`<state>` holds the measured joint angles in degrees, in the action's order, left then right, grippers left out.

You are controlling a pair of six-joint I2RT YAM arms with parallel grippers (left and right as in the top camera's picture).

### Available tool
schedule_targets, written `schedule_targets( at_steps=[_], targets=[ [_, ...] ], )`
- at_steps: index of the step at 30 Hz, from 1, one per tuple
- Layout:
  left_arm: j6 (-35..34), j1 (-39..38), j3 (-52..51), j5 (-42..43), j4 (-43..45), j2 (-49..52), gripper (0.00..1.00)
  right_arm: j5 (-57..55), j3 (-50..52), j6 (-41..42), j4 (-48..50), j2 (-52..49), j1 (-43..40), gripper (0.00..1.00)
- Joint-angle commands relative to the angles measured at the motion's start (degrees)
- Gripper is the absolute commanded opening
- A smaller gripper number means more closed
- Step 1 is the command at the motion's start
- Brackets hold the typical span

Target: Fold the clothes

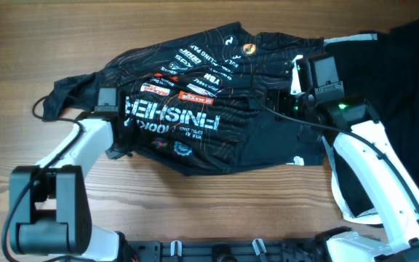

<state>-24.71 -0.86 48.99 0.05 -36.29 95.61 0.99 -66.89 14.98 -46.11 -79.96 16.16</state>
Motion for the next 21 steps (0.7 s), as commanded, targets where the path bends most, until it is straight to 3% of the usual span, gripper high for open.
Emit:
schedule_targets(
  at_steps=[1, 5, 11, 12, 13, 14, 15, 18, 21],
  targets=[
    [0.0, 9.4, 2.6, -13.4, -4.4, 0.3, 0.04, -2.7, -0.5, 0.2, 0.0, 0.7, -0.1, 1.0],
    [-1.5, 22.9, 14.8, -9.1, -3.2, -0.5, 0.04, -2.8, -0.5, 0.6, 0.6, 0.7, -0.1, 1.0],
    [-1.2, 33.1, 25.8, -9.0, -2.2, -0.5, 0.04, -2.8, -0.5, 1.6, 0.6, 0.7, -0.1, 1.0],
    [-1.2, 33.7, 26.5, -7.3, -2.4, -0.5, 0.23, -2.7, -0.5, 1.8, 0.6, 0.7, -0.1, 1.0],
    [-1.1, 33.9, 26.9, -4.9, -3.5, -0.5, 0.6, -2.7, -0.5, 1.8, 0.6, 0.7, -0.1, 1.0],
    [-1.0, 33.8, 26.9, -2.4, -5.3, -0.5, 0.9, -2.7, -0.5, 1.8, 0.6, 0.7, -0.1, 0.99],
    [-1.0, 33.4, 26.9, 0.3, -7.8, -0.5, 1.0, -2.7, -0.5, 1.8, 0.6, 0.7, -0.1, 1.0],
    [-1.0, 31.0, 26.8, 9.9, -18.8, -0.4, 1.0, -2.7, -0.5, 1.7, 0.5, 0.7, -0.1, 1.0],
    [-1.1, 25.7, 26.8, 10.4, -31.6, -0.4, 1.0, -2.7, -0.5, 1.7, 0.5, 0.7, -0.1, 1.0]
  ],
)
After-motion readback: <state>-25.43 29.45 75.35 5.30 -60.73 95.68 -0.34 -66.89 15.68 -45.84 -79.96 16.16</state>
